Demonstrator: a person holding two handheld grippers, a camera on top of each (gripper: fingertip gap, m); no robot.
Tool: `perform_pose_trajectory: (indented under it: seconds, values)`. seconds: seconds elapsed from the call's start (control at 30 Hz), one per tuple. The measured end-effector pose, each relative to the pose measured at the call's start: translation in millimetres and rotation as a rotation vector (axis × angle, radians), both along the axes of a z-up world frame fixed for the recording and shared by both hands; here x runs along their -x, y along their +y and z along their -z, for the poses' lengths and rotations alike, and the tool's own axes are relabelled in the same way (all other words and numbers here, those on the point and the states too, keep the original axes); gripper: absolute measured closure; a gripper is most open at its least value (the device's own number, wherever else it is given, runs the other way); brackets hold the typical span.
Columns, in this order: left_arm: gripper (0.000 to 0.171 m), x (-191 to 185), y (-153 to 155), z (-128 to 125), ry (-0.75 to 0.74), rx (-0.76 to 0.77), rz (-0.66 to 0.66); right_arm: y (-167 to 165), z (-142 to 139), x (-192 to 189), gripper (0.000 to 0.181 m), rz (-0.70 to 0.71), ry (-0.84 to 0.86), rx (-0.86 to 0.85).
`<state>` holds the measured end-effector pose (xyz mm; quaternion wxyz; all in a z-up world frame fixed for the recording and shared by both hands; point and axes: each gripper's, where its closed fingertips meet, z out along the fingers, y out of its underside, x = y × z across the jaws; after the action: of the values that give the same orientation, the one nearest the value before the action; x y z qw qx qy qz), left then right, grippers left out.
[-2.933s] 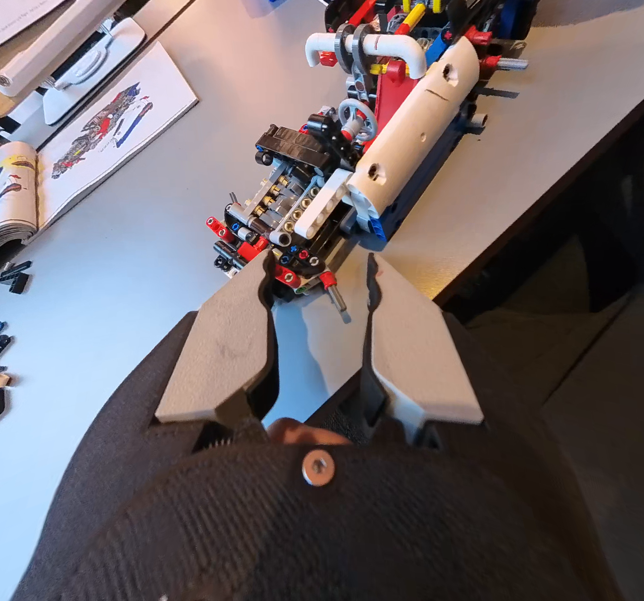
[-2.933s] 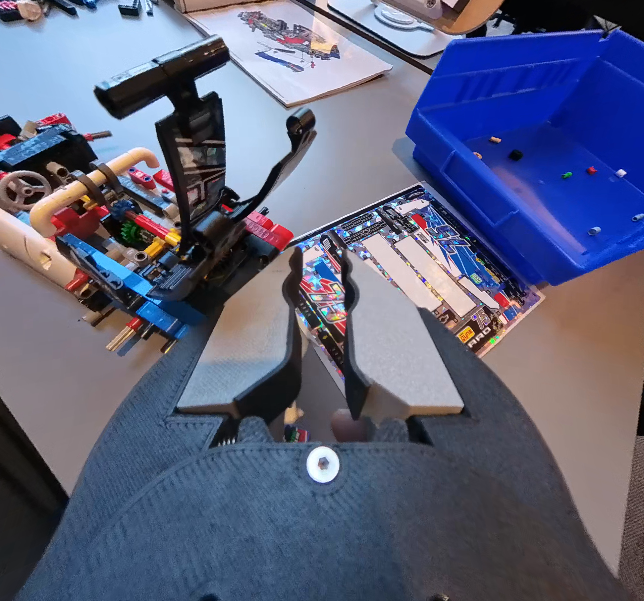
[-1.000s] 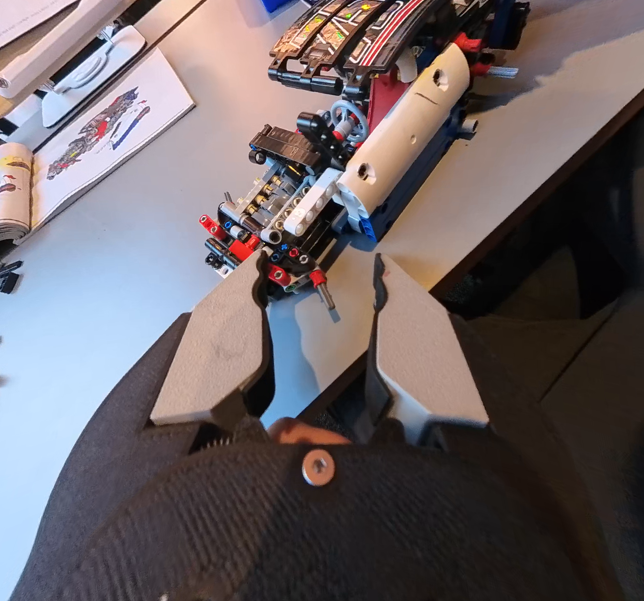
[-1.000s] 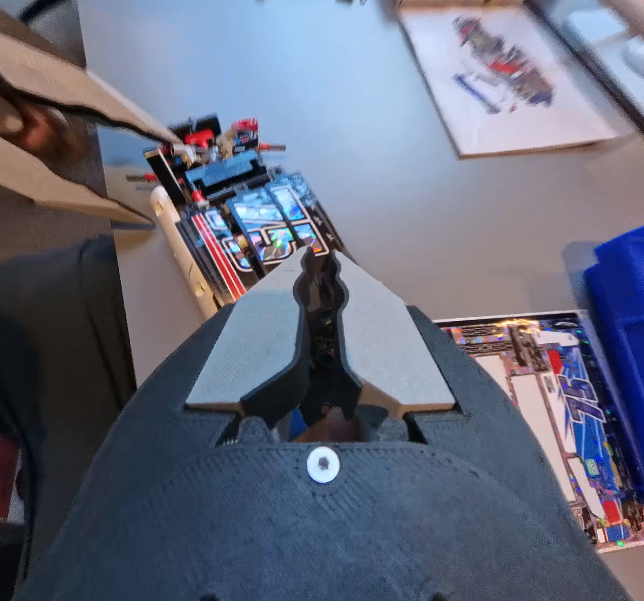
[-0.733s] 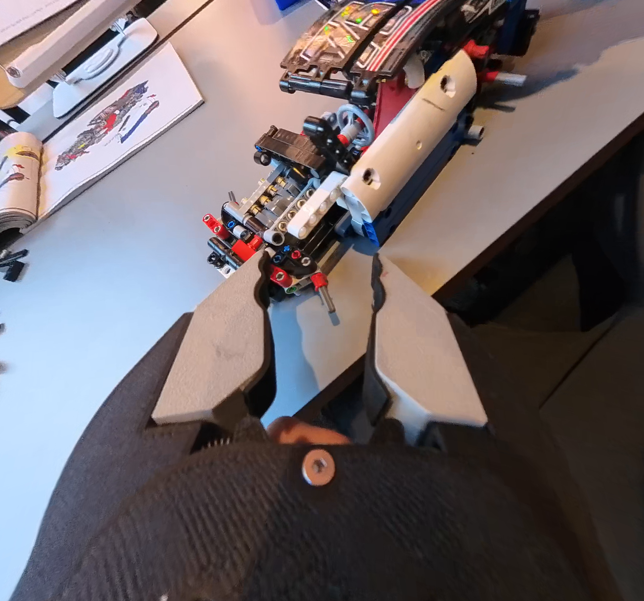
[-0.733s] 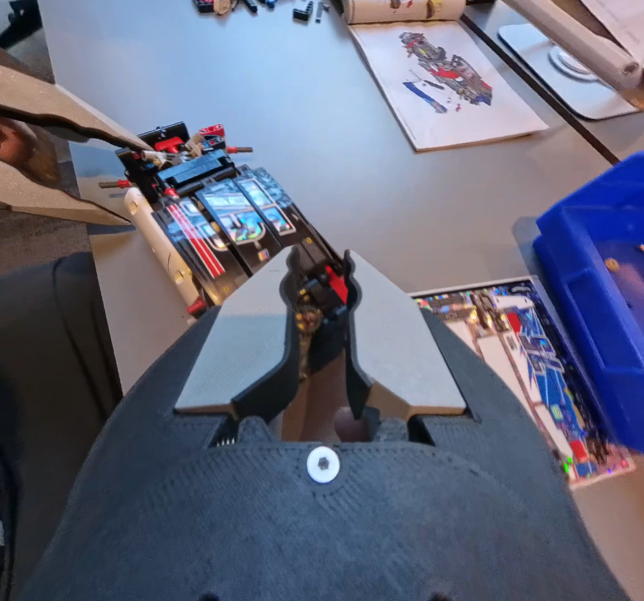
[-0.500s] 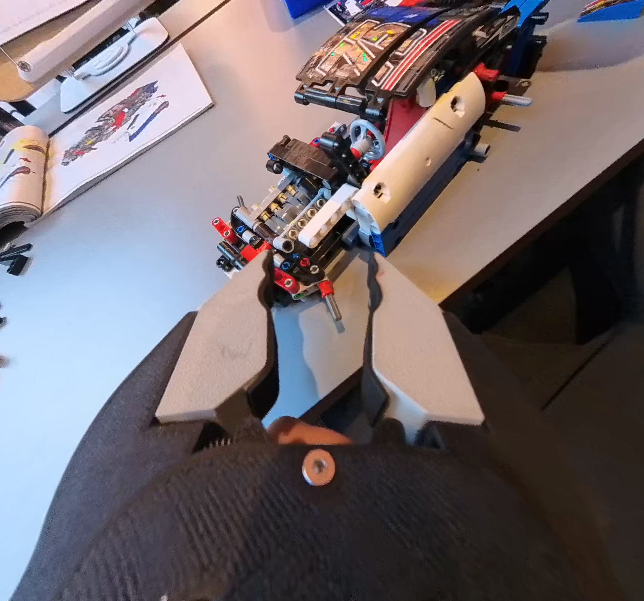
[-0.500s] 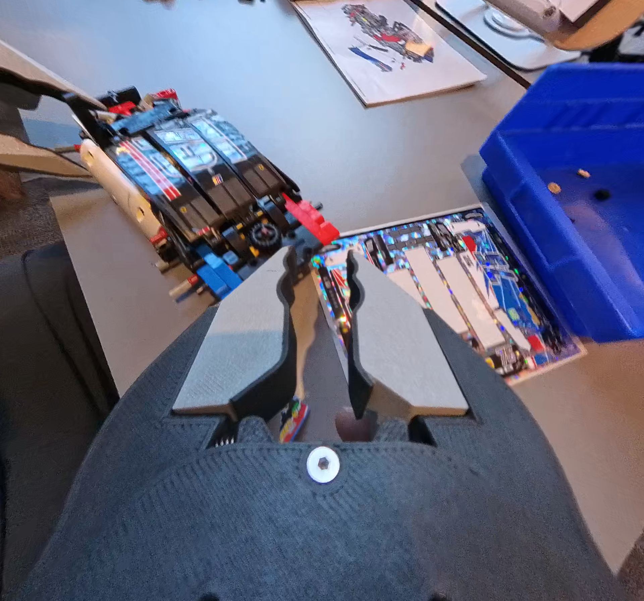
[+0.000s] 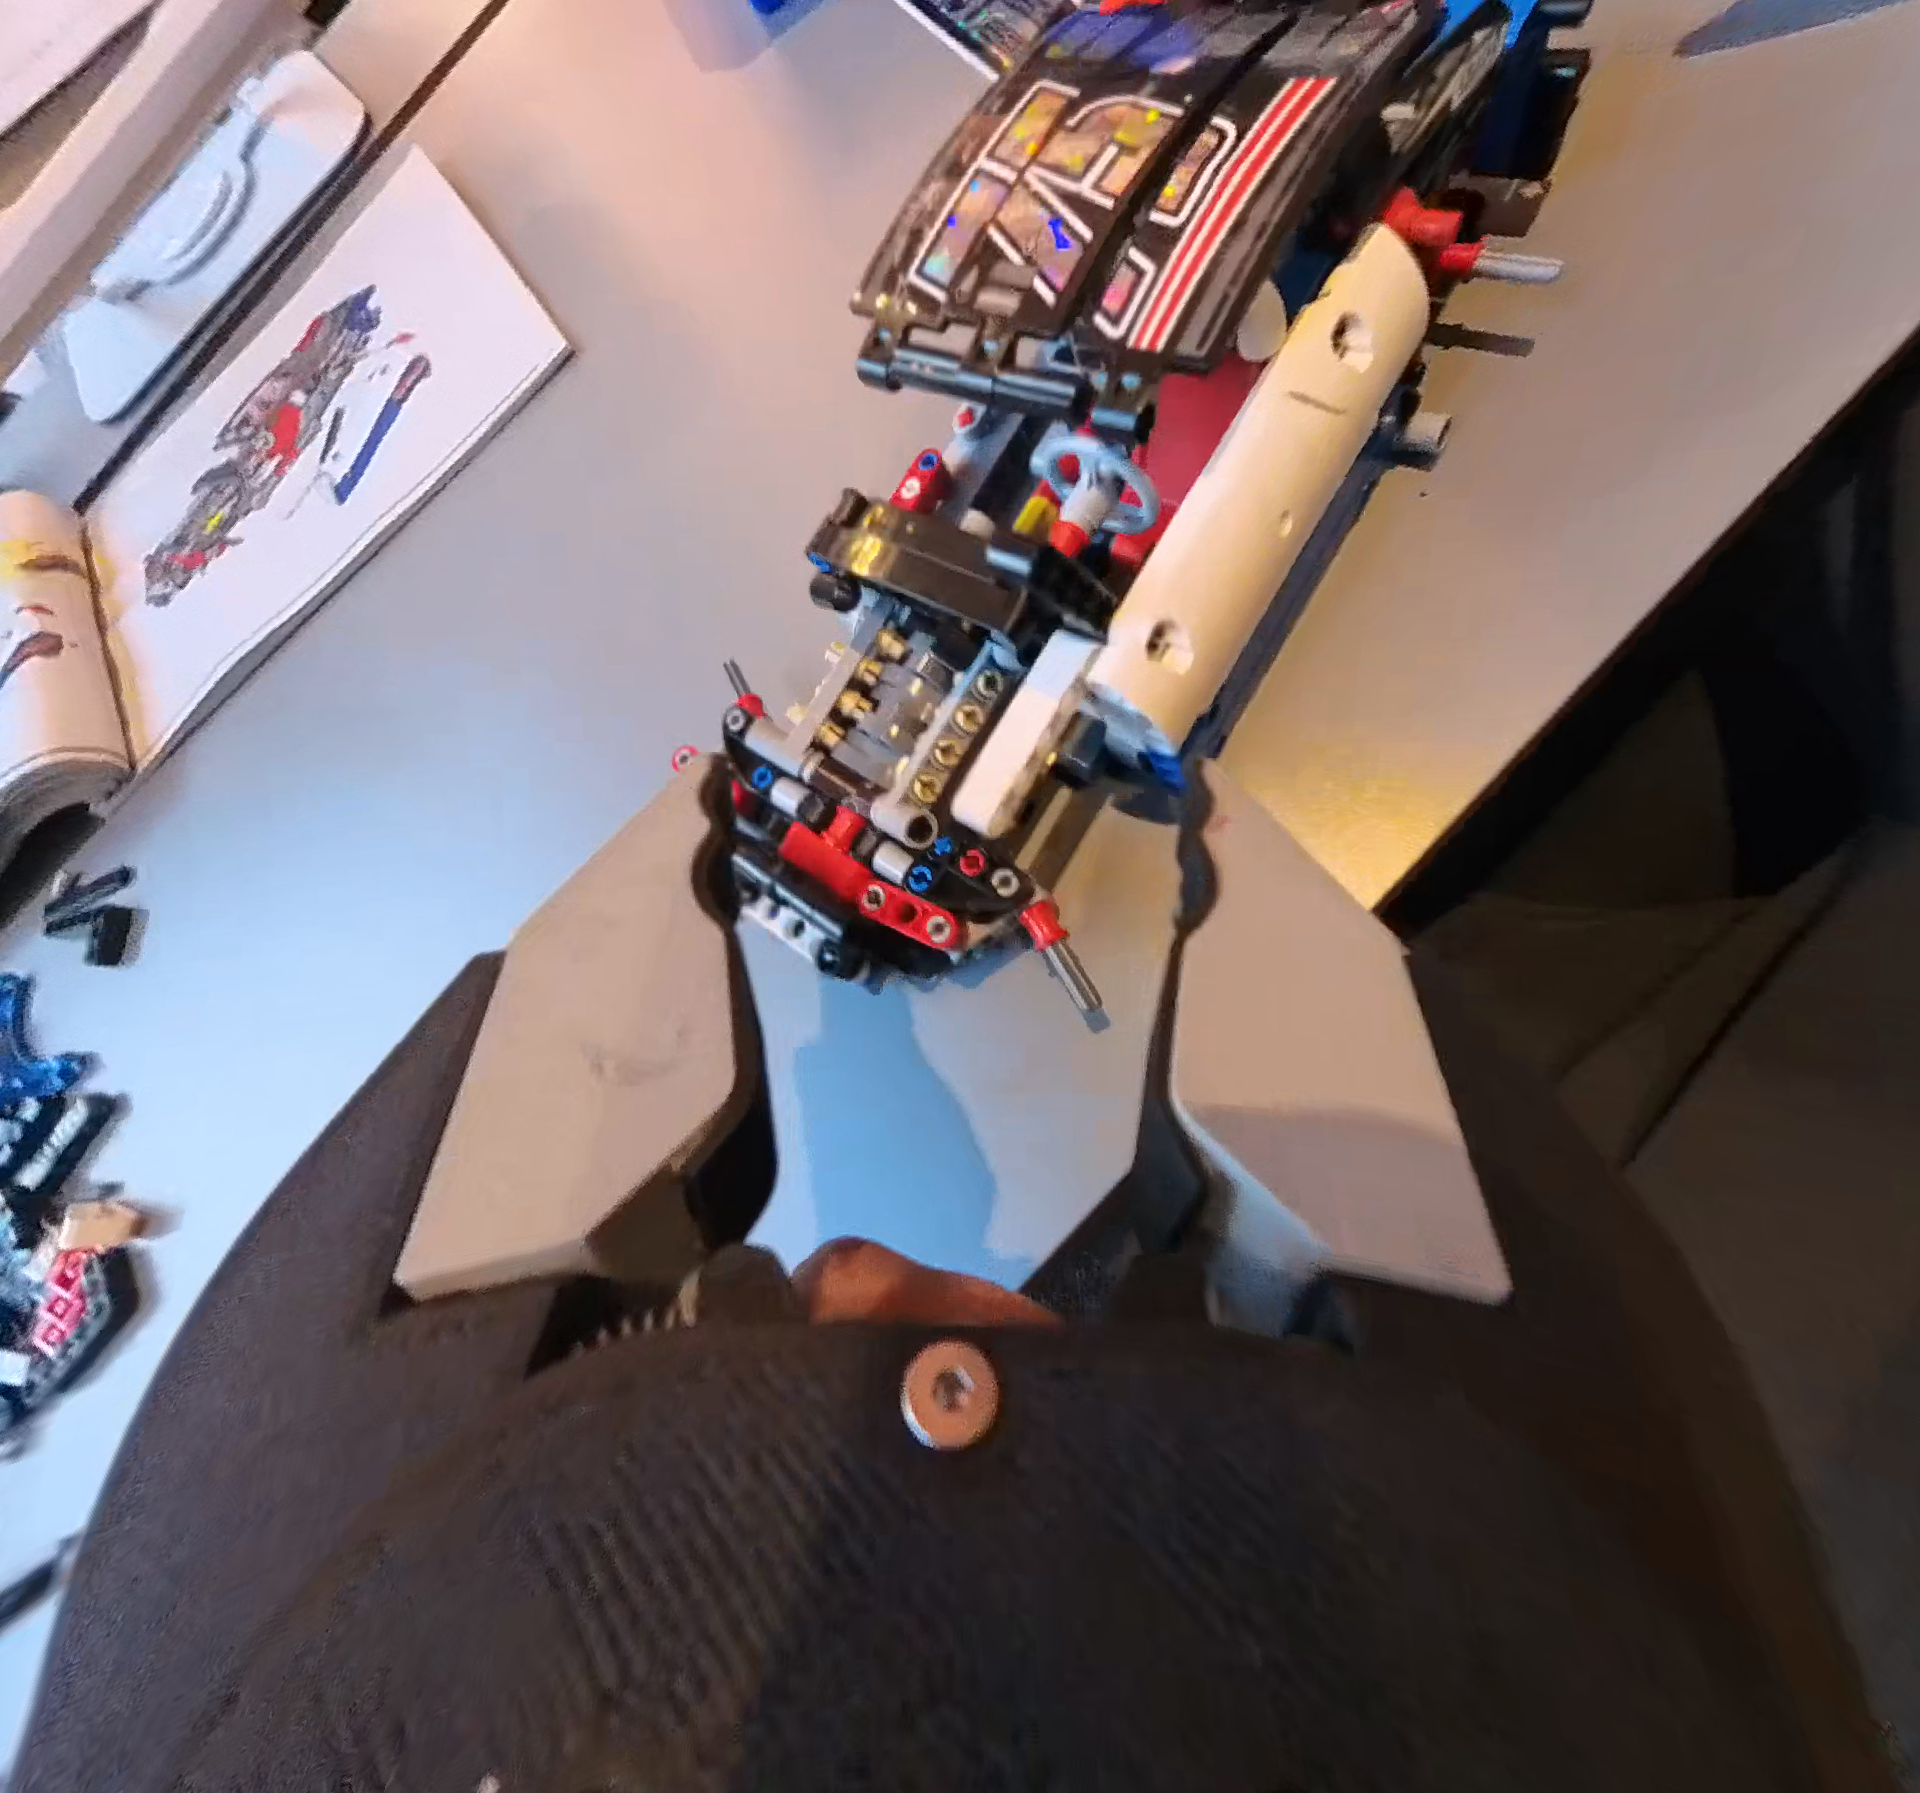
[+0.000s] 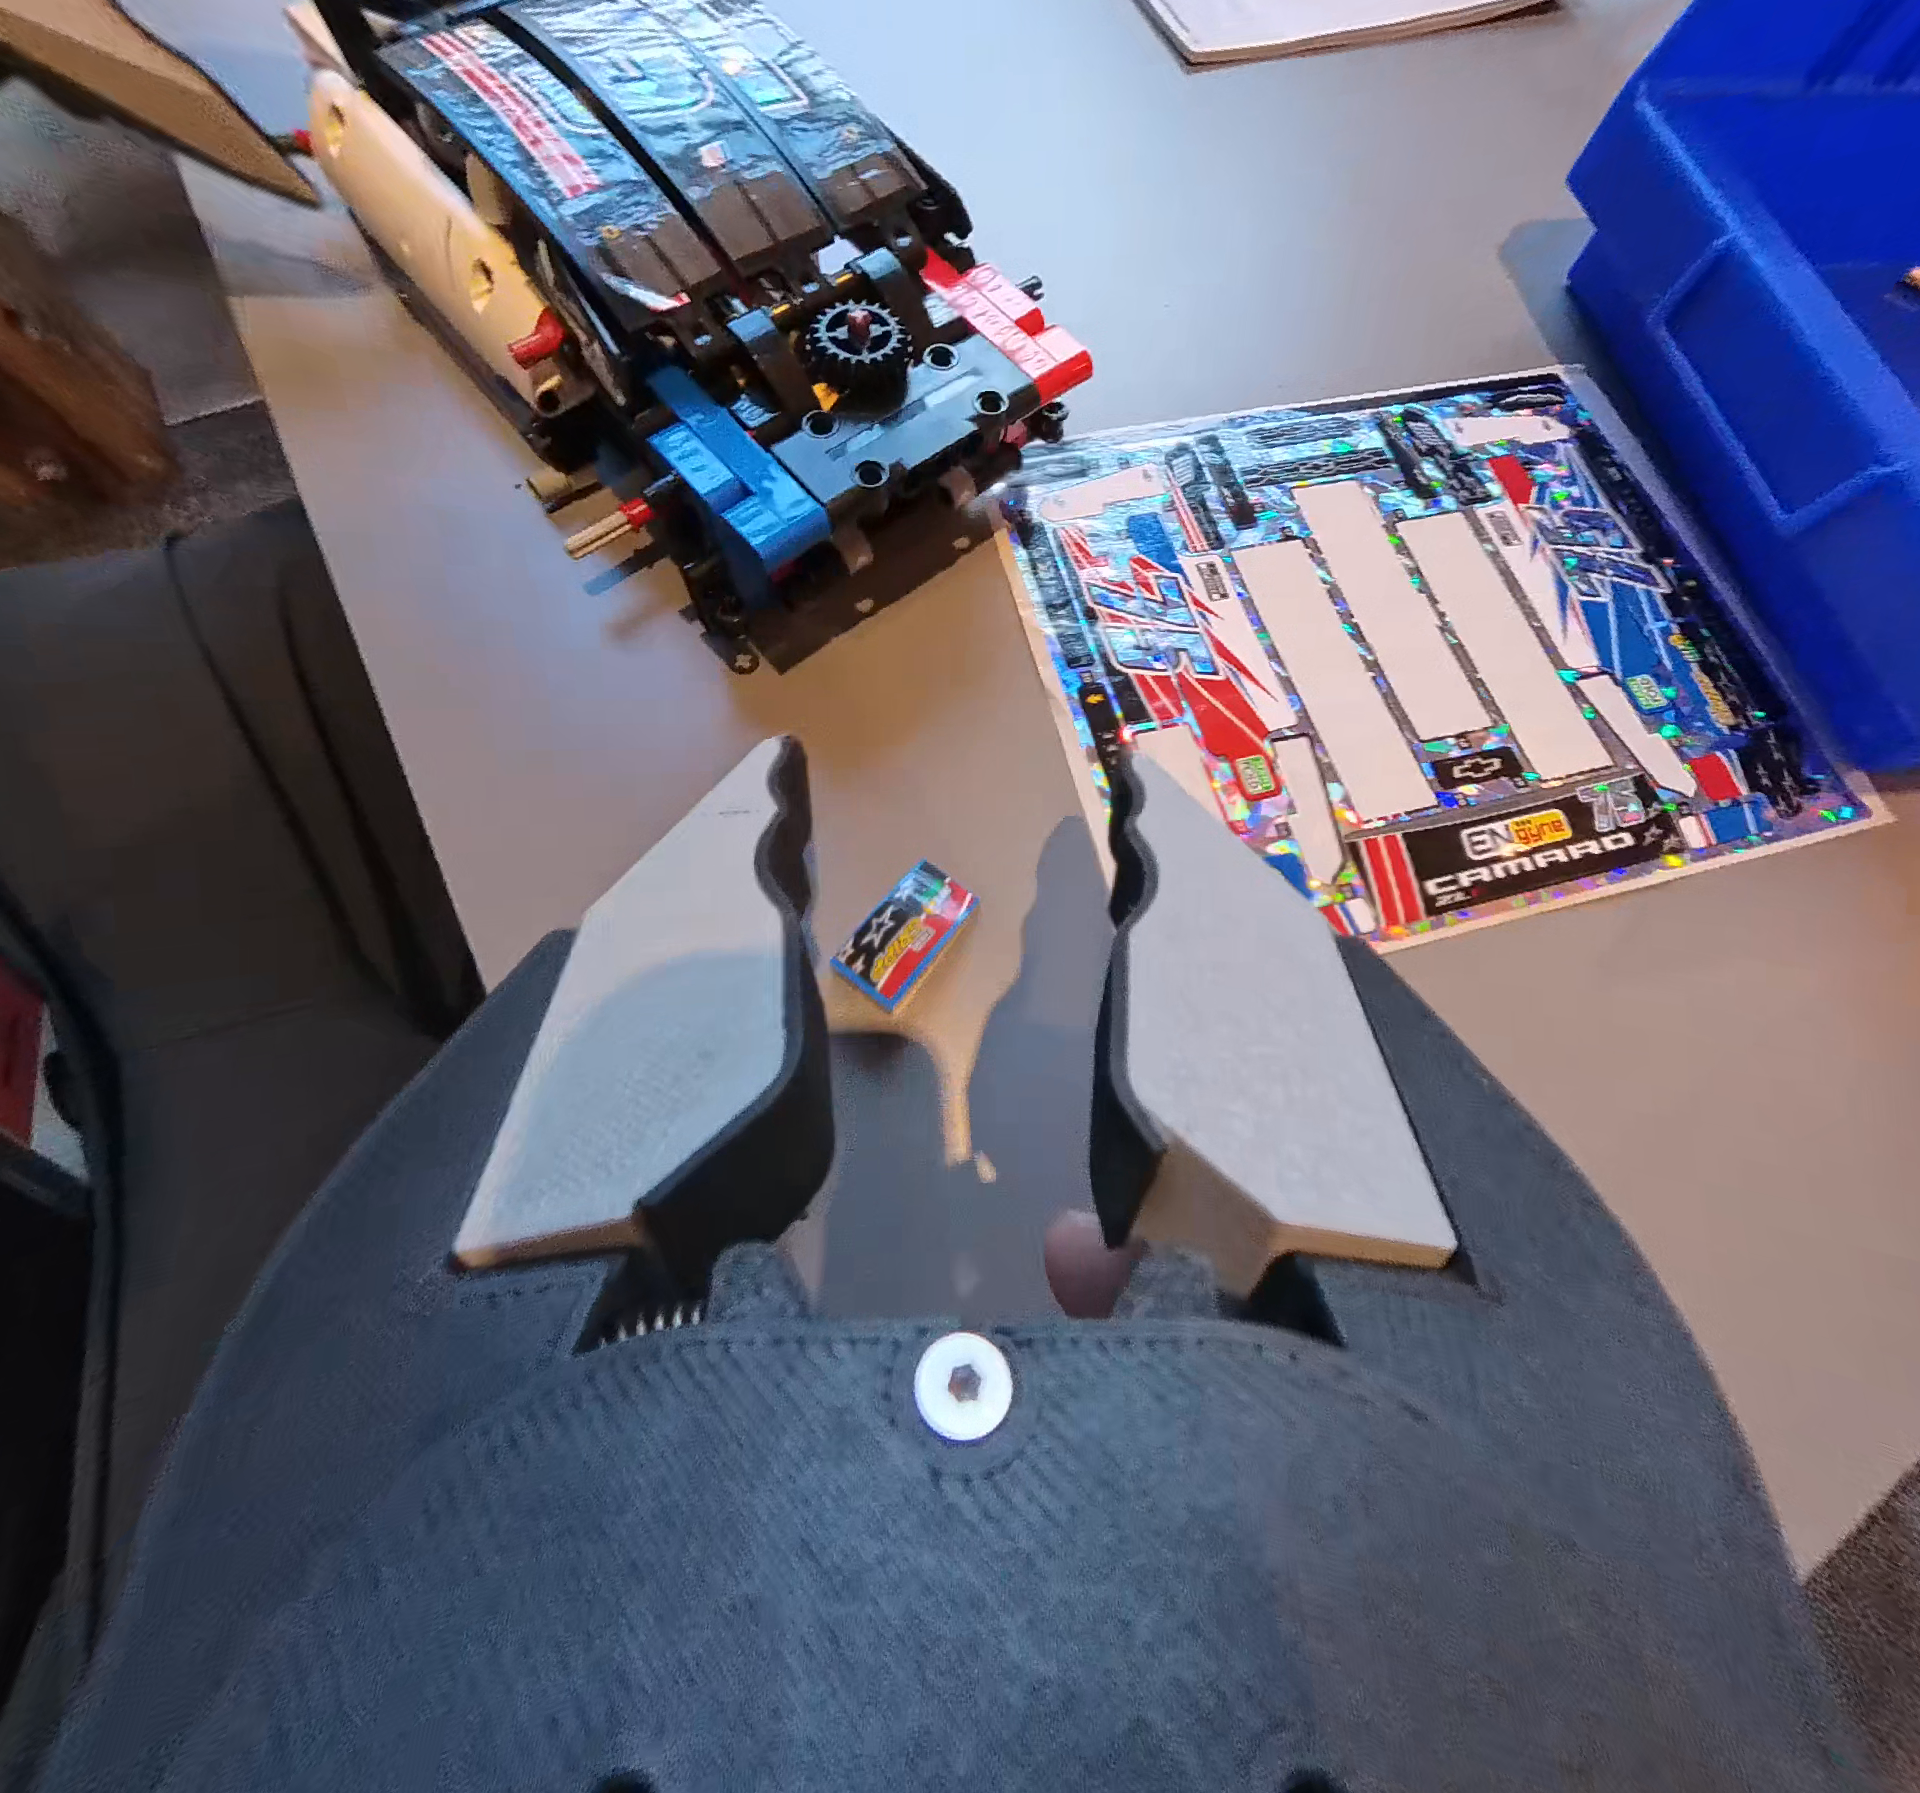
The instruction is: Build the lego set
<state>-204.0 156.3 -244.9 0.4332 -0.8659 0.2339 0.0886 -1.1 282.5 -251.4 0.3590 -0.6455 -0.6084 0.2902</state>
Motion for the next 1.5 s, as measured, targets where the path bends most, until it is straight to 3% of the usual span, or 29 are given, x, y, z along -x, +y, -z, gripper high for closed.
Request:
perform_pose_trajectory:
  seconds: [0.17, 0.33, 0.53, 0.7, 1.0, 1.5]
  values:
    - [0.075, -8.4, 20.4, -6.7, 0.061, 0.078, 0.129, -11.0, 3.9, -0.5, 0.123, -0.065, 0.007, 0.015]
    - [0.071, -25.3, 33.8, 5.6, 0.026, 0.227, 0.272, -16.4, 13.3, -4.1, 0.121, -0.096, -0.037, -0.031]
    - [0.065, -22.4, 32.8, 37.1, 0.060, 0.432, 0.328, -14.3, 14.7, -8.1, 0.123, -0.090, -0.029, -0.030]
    - [0.069, -22.3, 37.6, 37.1, 0.034, 0.429, 0.313, -12.1, 15.2, -12.7, 0.122, -0.087, -0.036, -0.032]
    - [0.070, -15.8, 33.0, 35.5, -0.035, 0.421, 0.137, -4.7, 27.3, -39.9, 0.124, -0.012, -0.151, -0.065]
    - [0.071, -23.0, 24.0, 33.9, -0.066, 0.412, 0.131, -23.5, 34.1, -31.7, 0.155, -0.053, -0.148, -0.045]
